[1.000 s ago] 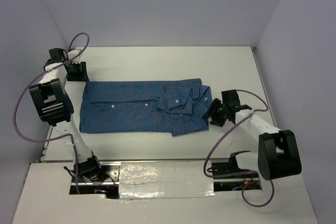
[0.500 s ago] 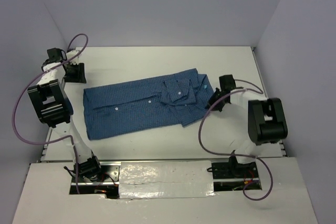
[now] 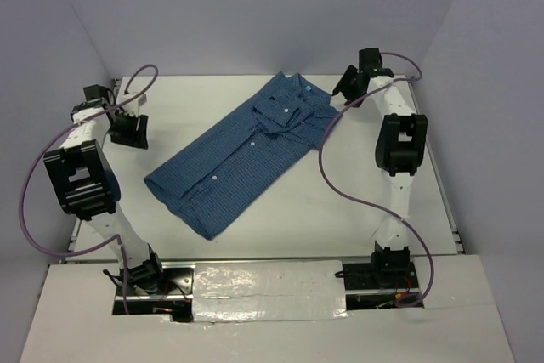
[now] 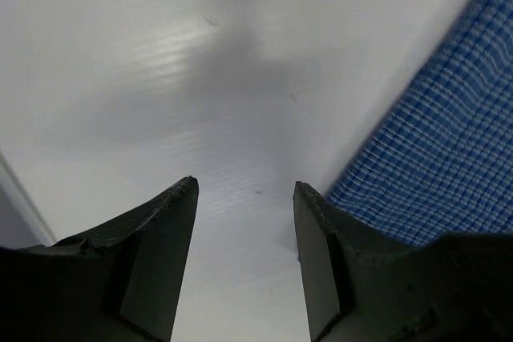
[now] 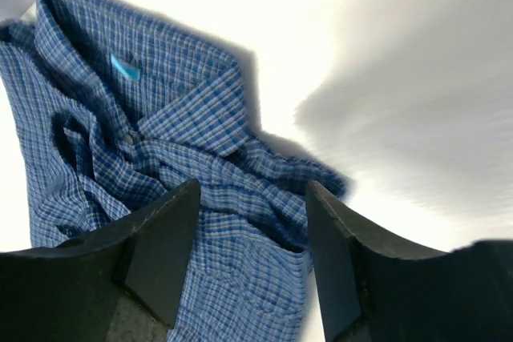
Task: Fold and stack the long sleeve shirts
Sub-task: Fold the shirt
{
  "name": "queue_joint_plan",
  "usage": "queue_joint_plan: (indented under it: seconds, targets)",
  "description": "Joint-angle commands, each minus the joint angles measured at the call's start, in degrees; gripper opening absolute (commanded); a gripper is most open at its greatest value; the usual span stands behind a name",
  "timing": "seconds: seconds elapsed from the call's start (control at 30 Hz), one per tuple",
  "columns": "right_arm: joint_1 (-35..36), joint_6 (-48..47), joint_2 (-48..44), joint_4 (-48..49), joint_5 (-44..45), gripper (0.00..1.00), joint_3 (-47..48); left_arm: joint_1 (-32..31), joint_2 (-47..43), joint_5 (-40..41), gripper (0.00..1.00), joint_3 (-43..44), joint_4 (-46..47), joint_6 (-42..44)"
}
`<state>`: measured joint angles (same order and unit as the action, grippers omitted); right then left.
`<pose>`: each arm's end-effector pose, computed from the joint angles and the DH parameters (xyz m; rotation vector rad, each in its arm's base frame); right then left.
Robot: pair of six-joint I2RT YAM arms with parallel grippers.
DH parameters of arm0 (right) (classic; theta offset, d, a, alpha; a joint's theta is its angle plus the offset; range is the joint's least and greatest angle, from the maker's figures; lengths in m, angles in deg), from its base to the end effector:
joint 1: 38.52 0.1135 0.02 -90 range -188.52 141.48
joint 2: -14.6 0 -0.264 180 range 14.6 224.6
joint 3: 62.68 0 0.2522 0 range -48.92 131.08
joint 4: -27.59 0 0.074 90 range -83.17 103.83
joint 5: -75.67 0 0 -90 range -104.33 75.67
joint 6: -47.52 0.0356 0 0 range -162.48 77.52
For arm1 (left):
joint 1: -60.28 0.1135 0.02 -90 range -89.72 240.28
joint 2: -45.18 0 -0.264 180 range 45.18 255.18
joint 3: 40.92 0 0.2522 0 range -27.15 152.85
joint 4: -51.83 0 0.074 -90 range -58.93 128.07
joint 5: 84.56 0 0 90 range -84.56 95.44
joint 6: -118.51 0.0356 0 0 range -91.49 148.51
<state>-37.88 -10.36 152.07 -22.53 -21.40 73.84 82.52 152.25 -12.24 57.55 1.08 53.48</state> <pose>0.5353 0.0104 0.2027 0.6243 2.4159 0.3965 0.3761 0.1421 0.2353 0.1682 2.5281 -0.0830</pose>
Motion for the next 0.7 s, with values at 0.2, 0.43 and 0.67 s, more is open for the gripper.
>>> queue_joint_plan:
  seconds: [0.2, 0.43, 0.67]
  targets:
    - [-1.97, 6.28, -17.41, 10.85, -6.45, 0.62, -26.40, -4.31, -2.30, -2.90, 0.64, -10.34, -3.18, 6.84]
    - [0.76, 12.52, -13.90, 16.13, -11.03, 0.45, -32.23, -5.89, -1.68, -5.79, 0.61, -13.24, -2.39, 5.70]
    - [0.76, 13.33, -7.58, 14.66, -11.30, 0.04, -24.87, -9.49, -2.91, -6.15, 0.19, -20.10, -1.50, 9.65]
